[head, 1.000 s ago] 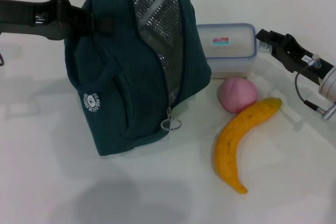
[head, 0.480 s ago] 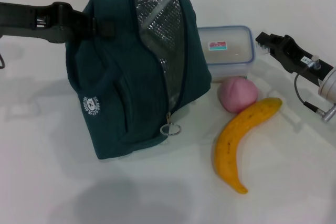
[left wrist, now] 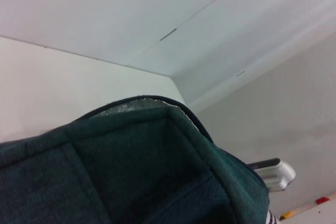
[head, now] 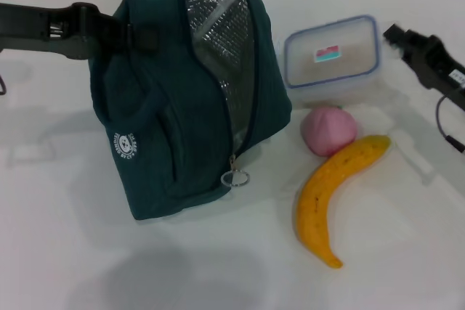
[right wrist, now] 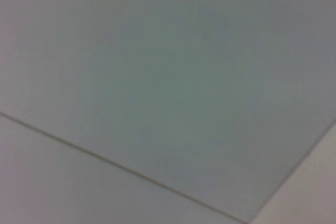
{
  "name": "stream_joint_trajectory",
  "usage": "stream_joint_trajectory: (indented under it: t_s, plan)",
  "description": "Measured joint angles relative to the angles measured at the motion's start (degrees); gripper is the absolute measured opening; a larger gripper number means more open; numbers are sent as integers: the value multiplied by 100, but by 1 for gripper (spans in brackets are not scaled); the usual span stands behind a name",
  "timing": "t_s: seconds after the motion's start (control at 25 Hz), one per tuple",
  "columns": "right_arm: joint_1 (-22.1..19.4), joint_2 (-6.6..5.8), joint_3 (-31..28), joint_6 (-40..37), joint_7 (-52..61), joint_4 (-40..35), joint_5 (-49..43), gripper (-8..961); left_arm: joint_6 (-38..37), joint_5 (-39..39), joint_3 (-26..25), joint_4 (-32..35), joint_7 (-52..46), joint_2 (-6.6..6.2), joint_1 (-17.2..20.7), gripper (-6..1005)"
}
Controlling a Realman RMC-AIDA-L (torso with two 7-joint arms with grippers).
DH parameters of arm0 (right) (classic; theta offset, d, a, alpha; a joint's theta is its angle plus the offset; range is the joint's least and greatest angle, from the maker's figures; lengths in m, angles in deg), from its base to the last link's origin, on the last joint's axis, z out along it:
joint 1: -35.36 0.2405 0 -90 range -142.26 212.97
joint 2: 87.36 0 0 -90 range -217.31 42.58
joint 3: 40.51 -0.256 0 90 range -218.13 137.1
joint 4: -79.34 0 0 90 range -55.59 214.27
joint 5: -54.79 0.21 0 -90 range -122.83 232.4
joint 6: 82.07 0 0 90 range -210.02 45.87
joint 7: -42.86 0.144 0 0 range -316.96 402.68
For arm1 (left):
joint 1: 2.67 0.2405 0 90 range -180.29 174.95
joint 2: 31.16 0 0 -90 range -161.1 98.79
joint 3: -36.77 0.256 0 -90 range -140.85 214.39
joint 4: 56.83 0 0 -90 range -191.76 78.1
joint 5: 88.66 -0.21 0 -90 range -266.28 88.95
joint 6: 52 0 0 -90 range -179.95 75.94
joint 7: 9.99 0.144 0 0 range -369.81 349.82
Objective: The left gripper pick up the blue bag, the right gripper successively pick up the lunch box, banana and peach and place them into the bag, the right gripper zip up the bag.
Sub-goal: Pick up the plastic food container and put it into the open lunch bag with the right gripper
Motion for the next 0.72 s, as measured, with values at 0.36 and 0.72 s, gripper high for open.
stream_joint_trajectory:
  t_s: [0.36, 0.72]
  plan:
    - [-380, -8, -259, -703, 57, -183, 211, 95, 0, 6, -27, -9, 0, 0, 8, 37]
    - [-694, -34, -282, -1499, 299, -237, 665, 95, 12, 9, -36, -213, 2, 15, -39, 38]
